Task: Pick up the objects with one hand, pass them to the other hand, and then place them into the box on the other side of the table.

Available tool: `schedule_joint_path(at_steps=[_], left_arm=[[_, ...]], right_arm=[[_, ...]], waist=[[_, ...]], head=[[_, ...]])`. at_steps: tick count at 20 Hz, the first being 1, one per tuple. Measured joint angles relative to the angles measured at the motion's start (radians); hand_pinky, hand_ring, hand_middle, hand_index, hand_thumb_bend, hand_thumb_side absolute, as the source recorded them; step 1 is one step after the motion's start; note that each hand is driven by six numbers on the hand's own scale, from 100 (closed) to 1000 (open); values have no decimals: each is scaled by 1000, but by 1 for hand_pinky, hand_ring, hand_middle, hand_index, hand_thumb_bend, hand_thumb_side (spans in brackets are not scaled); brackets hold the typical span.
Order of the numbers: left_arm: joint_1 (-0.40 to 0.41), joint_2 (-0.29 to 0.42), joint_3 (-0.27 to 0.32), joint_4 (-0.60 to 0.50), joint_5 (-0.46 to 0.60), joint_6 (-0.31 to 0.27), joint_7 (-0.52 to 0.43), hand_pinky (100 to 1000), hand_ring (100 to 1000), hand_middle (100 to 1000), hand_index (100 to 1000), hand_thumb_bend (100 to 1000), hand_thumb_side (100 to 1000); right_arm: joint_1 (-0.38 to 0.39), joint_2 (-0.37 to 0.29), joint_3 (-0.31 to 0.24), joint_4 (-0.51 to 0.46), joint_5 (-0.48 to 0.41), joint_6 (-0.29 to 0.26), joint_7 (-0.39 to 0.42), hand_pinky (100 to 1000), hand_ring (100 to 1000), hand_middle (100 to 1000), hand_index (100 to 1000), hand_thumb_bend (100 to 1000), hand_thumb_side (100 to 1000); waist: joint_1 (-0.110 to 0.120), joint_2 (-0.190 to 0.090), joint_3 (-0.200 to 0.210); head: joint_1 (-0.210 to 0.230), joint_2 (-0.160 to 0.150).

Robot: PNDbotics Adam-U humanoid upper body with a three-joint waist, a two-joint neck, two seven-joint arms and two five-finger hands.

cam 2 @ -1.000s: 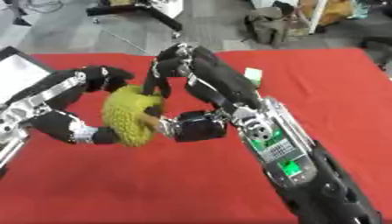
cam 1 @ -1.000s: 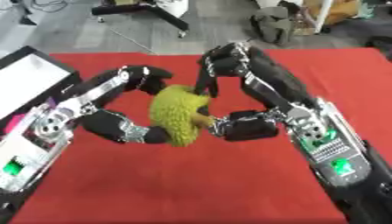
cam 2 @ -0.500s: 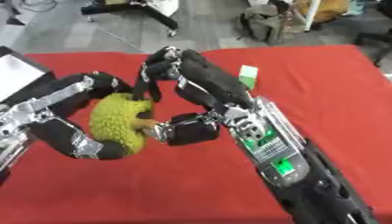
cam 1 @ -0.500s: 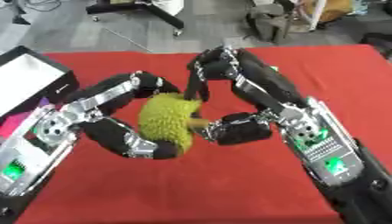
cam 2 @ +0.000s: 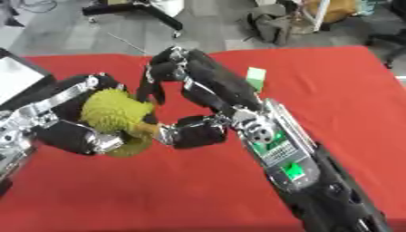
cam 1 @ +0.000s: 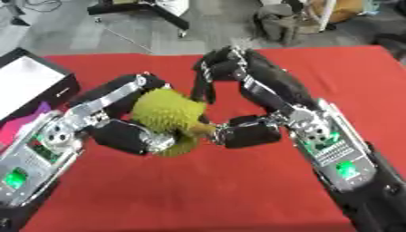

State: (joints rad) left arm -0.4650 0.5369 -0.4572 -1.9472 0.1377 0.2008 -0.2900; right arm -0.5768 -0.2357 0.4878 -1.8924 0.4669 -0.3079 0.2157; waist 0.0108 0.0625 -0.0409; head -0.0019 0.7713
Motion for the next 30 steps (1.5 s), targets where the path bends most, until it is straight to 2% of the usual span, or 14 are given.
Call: schedule_joint_path(at_steps=[5,6,8,11,14,17,21,22,23,24,25,26,28,30], left_arm=[[29,22,29,-4,11,-4,42,626,271,136,413,225,269],[41,35,45,1,6,-4,54,625,273,138,415,230,265],[71,63,82,19,-13,-2,81,622,277,142,420,239,258],[103,104,143,81,-74,19,139,607,283,147,427,272,240],[110,147,208,186,-206,99,227,595,307,185,456,316,232],[93,186,270,336,-324,229,330,590,314,192,458,326,218],[13,211,347,584,-374,369,467,609,334,205,470,319,223],[-14,213,366,652,-371,391,506,648,420,299,555,415,310],[-41,213,382,719,-363,405,547,699,532,471,696,610,438],[-66,213,394,783,-352,410,585,712,555,500,720,652,461],[-88,213,402,840,-339,408,616,780,673,646,840,817,541],[-106,213,405,889,-327,399,635,826,758,750,904,895,627],[-128,213,404,958,-324,374,640,854,811,823,947,1000,759],[-134,212,403,982,-342,350,628,859,820,840,958,1000,792]], right_arm=[[33,-17,-27,-6,27,-26,15,768,660,561,705,283,398],[47,-22,-42,-9,42,-30,10,798,735,671,820,342,442],[81,-33,-81,-10,82,-31,-6,835,799,795,924,409,487],[125,-43,-149,-2,152,-15,-45,839,798,800,933,421,536],[157,-51,-205,14,207,10,-95,836,784,782,927,404,532],[183,-56,-239,25,240,30,-136,833,776,771,922,394,528],[208,-60,-256,35,258,42,-167,833,768,756,913,381,533],[214,-60,-259,38,260,43,-171,833,766,752,911,376,536],[219,-60,-259,40,260,44,-174,832,764,750,910,374,537],[223,-60,-259,41,260,44,-176,832,764,749,910,374,537],[226,-60,-259,43,260,43,-177,832,763,747,909,371,540],[226,-60,-259,44,260,42,-178,832,762,744,908,368,544],[226,-60,-259,45,260,42,-178,831,759,738,906,359,546],[226,-60,-261,52,260,43,-179,831,758,735,904,353,546]], waist=[[0,0,-5],[0,0,-8],[0,0,-9],[0,0,-14],[0,0,-18],[1,-1,-22],[3,-2,-28],[3,-2,-30],[3,-3,-33],[3,-4,-35],[3,-5,-37],[2,-6,-39],[2,-6,-41],[2,-6,-41]], head=[[0,0],[0,0],[-1,0],[2,-1],[21,-13],[66,-29],[129,-45],[143,-47],[157,-49],[171,-53],[184,-54],[195,-56],[212,-59],[219,-61]])
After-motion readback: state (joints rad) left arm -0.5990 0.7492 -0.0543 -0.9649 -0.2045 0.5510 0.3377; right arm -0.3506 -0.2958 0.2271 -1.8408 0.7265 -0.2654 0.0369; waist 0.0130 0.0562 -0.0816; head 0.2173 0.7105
